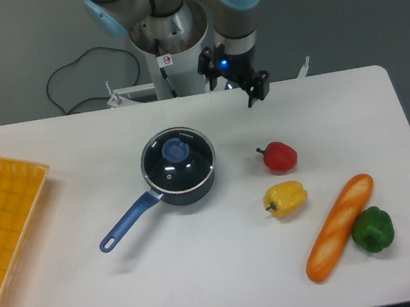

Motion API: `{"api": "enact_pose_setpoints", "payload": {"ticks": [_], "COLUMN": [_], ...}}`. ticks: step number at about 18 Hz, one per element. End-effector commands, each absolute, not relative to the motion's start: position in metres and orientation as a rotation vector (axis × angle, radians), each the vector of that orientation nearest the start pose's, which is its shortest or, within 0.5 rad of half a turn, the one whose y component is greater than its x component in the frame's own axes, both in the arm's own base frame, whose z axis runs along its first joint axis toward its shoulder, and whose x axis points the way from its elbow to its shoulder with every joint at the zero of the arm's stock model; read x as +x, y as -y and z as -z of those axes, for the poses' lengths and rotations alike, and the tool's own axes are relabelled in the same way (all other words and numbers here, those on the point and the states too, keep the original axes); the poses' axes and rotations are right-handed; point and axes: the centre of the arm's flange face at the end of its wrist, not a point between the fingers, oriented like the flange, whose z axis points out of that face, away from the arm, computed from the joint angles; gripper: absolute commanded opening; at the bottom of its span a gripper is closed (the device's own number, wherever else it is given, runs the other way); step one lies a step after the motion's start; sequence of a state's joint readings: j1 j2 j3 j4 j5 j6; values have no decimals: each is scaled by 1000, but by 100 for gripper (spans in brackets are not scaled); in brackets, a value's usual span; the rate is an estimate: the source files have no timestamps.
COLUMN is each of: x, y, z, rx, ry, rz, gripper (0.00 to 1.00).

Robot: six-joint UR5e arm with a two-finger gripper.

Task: Open the lid
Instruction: 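Move the open gripper over the blue knob of the saucepan lid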

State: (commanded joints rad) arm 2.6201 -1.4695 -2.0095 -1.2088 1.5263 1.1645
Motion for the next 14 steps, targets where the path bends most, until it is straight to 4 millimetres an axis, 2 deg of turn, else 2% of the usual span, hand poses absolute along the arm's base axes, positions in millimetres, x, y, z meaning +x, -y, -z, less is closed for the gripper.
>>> {"api": "enact_pose_setpoints", "payload": {"ticks": [7,14], "x": [-277,-264], "y": [-368,-385], "z": [-343,-331], "rx": [-3113,-3122], "ry": [-192,-221], "rz": [-23,-5], "gripper": [100,100]}}
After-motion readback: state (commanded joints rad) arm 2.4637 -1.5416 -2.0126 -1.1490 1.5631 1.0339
